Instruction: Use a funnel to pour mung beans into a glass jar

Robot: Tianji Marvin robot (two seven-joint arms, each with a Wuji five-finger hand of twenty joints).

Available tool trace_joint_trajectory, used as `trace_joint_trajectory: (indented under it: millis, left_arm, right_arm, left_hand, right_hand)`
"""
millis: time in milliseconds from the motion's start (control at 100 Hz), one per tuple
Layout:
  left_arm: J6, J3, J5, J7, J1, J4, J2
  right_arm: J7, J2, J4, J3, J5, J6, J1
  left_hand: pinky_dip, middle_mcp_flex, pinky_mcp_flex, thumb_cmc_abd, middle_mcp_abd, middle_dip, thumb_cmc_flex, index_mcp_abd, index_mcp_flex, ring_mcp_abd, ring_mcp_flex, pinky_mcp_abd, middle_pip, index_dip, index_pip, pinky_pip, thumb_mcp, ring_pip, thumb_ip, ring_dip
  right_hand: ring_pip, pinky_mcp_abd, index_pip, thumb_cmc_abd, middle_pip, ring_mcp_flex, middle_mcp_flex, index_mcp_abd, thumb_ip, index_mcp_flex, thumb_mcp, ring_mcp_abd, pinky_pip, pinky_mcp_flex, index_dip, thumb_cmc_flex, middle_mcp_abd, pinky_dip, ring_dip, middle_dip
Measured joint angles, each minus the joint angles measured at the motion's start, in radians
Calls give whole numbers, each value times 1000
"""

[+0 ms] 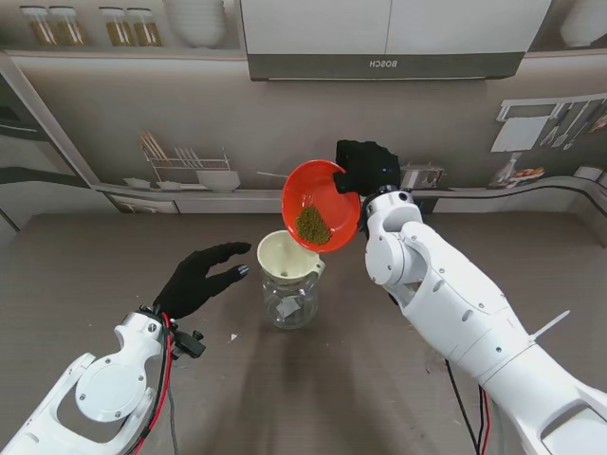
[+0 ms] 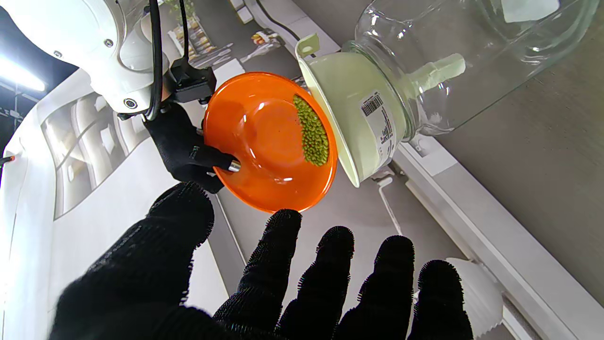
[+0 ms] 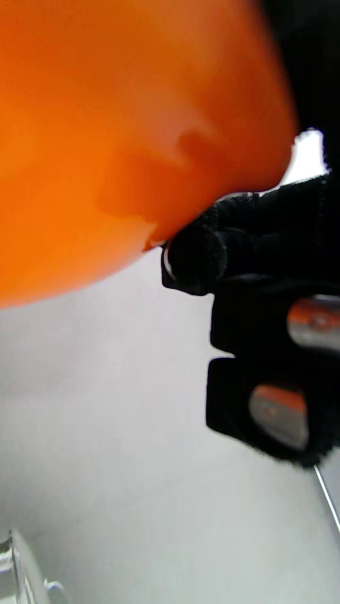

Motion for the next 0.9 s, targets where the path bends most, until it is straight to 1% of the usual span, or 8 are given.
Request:
trace_joint_trajectory:
  millis: [160, 300, 410, 900]
  left_arm:
    - [-1, -1, 0, 0, 0, 0, 0]
    - [-2, -2, 0, 0, 1, 0, 0]
    - [-3, -3, 0, 0, 1, 0, 0]
    - [-3, -5, -3, 2, 3, 0, 0]
  right_arm:
    - [-15, 1, 3, -15, -47, -3, 2]
    - [-33, 4, 3, -27, -69, -7, 4]
    - [-48, 7, 3, -37, -109, -12, 6]
    - [-145, 13, 7, -71, -201, -39, 8]
  left_hand:
    - [0, 0, 0, 0, 0, 0, 0, 0, 0, 0, 0, 0, 0, 0, 0, 0, 0, 0, 0, 0]
    - [0, 0, 0, 0, 0, 0, 0, 0, 0, 0, 0, 0, 0, 0, 0, 0, 0, 0, 0, 0]
    - [0, 0, 0, 0, 0, 0, 0, 0, 0, 0, 0, 0, 0, 0, 0, 0, 0, 0, 0, 0]
    - [0, 0, 0, 0, 0, 0, 0, 0, 0, 2, 0, 0, 0, 0, 0, 0, 0, 0, 0, 0]
  right_hand:
    - [0, -4, 0, 0, 0, 0, 0, -6, 0, 1, 0, -3, 0, 1, 0, 0, -2, 0, 0, -1]
    - [0, -4, 0, 0, 0, 0, 0, -6, 0, 2, 0, -3, 0, 1, 0, 0, -3, 0, 1, -1]
    - [0, -5, 0, 0, 0, 0, 0, -12, 0, 2, 0, -5, 0, 1, 0, 0, -4, 0, 1, -2]
    - [0, -14, 0, 6, 0, 1, 0, -26, 0, 7, 0, -11, 0, 3, 0, 0, -10, 0, 2, -3]
